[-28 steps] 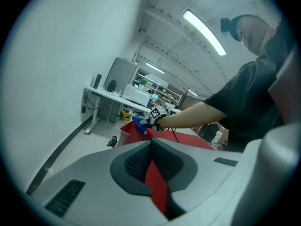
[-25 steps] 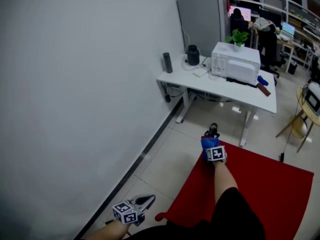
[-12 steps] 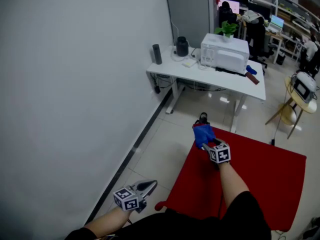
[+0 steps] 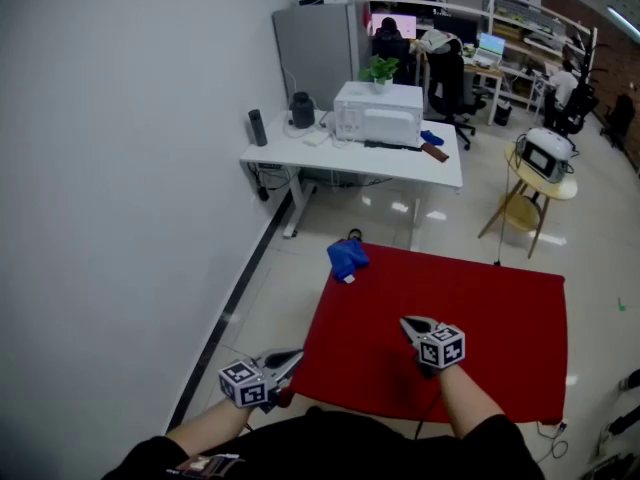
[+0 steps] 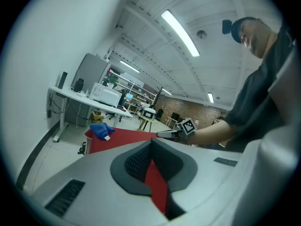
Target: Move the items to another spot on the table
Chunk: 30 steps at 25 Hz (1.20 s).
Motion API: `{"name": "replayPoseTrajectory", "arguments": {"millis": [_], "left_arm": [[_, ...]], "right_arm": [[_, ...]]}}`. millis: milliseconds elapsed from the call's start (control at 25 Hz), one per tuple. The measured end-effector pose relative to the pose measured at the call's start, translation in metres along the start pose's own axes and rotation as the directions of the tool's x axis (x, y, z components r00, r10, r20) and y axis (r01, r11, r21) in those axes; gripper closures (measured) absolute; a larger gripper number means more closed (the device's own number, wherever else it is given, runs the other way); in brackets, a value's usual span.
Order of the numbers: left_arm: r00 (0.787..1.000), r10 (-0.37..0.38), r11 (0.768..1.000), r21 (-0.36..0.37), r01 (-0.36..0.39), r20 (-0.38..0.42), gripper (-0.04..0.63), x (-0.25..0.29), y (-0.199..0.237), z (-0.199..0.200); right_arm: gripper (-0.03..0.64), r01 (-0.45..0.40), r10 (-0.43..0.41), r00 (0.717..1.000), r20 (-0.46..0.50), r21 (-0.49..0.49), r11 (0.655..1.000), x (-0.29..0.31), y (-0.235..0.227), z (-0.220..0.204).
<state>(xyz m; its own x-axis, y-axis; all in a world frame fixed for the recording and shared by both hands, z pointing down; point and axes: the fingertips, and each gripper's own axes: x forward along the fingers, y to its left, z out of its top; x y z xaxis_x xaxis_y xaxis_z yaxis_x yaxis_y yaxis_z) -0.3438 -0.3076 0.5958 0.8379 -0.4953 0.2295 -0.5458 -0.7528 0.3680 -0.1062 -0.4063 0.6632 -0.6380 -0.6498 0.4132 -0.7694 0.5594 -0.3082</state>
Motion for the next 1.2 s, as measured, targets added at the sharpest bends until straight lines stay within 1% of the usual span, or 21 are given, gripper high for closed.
{"name": "replayPoseTrajectory", "arguments": {"millis": [160, 240, 320, 400, 480, 600, 720, 800, 840, 960, 1040, 1120, 1200], "left_arm": [[0.997, 0.018, 1.0, -0.023, -0.017, 0.074, 0.595, 0.038, -0.06, -0.01], [0.992, 0.007, 1.0, -0.028, -0.003, 0.123, 0.595, 0.057, -0.098, -0.005], [0.989, -0.019, 1.0, -0.018, 0.022, 0.147, 0.595, 0.074, -0.137, 0.001], [0.988, -0.055, 0.998, 0.004, 0.055, 0.141, 0.595, 0.087, -0.173, 0.001], [0.988, -0.096, 0.995, 0.025, 0.094, 0.118, 0.595, 0.098, -0.206, -0.005], [0.981, -0.168, 0.986, 0.006, 0.169, 0.096, 0.595, 0.108, -0.244, -0.019], [0.967, -0.248, 0.968, -0.026, 0.25, 0.064, 0.595, 0.1, -0.281, -0.041], [0.956, -0.29, 0.957, -0.015, 0.291, 0.036, 0.595, 0.094, -0.299, -0.051], [0.954, -0.3, 0.954, -0.007, 0.3, 0.021, 0.595, 0.092, -0.305, -0.055], [0.955, -0.297, 0.955, -0.006, 0.297, -0.013, 0.595, 0.084, -0.323, -0.073], [0.961, -0.274, 0.962, 0.012, 0.274, -0.027, 0.595, 0.081, -0.335, -0.082], [0.97, -0.241, 0.97, 0.018, 0.241, -0.018, 0.595, 0.085, -0.344, -0.084], [0.977, -0.214, 0.977, -0.009, 0.214, 0.016, 0.595, 0.095, -0.359, -0.083]], "right_arm": [[0.615, -0.03, 0.03, 0.999, 0.019, 0.004, 1.0, -0.104, -0.007, -0.026], [0.615, -0.053, 0.053, 0.998, 0.015, -0.011, 0.999, -0.156, -0.002, -0.035], [0.615, -0.079, 0.079, 0.997, -0.006, -0.031, 0.996, -0.202, 0.01, -0.046], [0.615, -0.086, 0.086, 0.996, -0.002, -0.041, 0.995, -0.244, 0.028, -0.051], [0.615, -0.086, 0.086, 0.996, 0.022, -0.028, 0.996, -0.278, 0.043, -0.061], [0.615, -0.062, 0.062, 0.997, 0.055, -0.007, 0.998, -0.315, 0.068, -0.068], [0.615, -0.042, 0.036, 0.996, 0.085, 0.069, 0.997, -0.346, 0.092, -0.091], [0.615, -0.041, 0.03, 0.995, 0.1, 0.109, 0.993, -0.357, 0.104, -0.11], [0.615, -0.036, 0.024, 0.994, 0.105, 0.117, 0.992, -0.36, 0.108, -0.116], [0.615, -0.029, 0.014, 0.993, 0.118, 0.121, 0.992, -0.373, 0.114, -0.124], [0.615, -0.051, 0.035, 0.988, 0.149, 0.101, 0.994, -0.385, 0.114, -0.12], [0.615, -0.082, 0.069, 0.982, 0.173, 0.07, 0.994, -0.396, 0.114, -0.111], [0.615, -0.113, 0.104, 0.981, 0.165, 0.046, 0.992, -0.41, 0.112, -0.11]]}}
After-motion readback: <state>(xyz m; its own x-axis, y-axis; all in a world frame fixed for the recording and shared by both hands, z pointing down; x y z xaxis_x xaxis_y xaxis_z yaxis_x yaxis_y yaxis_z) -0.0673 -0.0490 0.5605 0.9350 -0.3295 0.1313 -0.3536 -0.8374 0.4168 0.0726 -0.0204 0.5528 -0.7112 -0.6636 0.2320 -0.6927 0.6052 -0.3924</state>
